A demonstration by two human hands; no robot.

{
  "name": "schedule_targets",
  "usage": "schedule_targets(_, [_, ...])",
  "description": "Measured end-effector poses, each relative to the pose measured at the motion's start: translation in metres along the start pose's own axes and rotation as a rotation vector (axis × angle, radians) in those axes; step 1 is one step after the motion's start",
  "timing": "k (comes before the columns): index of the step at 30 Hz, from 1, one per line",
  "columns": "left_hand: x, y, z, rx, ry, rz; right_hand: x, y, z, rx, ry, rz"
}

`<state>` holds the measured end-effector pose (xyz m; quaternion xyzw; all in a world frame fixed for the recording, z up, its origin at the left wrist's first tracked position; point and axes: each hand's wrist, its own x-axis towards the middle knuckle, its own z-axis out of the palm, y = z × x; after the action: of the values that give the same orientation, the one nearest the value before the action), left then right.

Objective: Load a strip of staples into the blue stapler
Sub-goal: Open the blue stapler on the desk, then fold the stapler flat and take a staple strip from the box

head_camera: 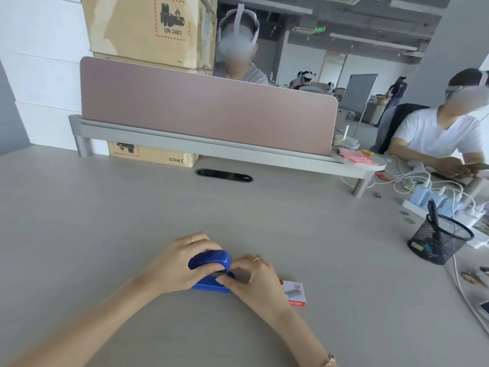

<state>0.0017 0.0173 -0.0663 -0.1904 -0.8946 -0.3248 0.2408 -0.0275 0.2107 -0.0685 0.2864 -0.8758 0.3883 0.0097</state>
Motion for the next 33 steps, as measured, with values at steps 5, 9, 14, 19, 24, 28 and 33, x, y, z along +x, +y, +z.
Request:
schedule_targets(5, [-0.002,0.002,0.003,-0.109,0.195,0.011,0.001,0.002,0.002,0.043,0.021,0.025])
schedule_targets(9, [-0.002,0.009,0.001,-0.162,0.273,-0.094,0.000,-0.002,-0.001,0.029,0.020,0.042])
schedule_targets(14, [-0.001,0.009,-0.015,-0.214,0.370,-0.210,0.000,-0.002,-0.001,0.011,0.024,0.087])
schedule_targets(19, [0.003,0.004,-0.038,-0.354,0.223,-0.319,0.000,-0.003,-0.002,-0.004,0.015,0.098])
schedule_targets(24, [-0.003,-0.013,-0.071,-0.509,0.167,-0.394,0.001,-0.002,-0.001,-0.003,0.026,0.115])
schedule_targets(28, [-0.020,-0.039,-0.095,-0.514,0.117,-0.450,0.002,0.002,-0.001,-0.021,0.002,0.101])
schedule_targets(33, [-0.043,-0.065,-0.107,-0.403,-0.046,-0.578,0.001,0.005,-0.004,-0.005,-0.017,0.088])
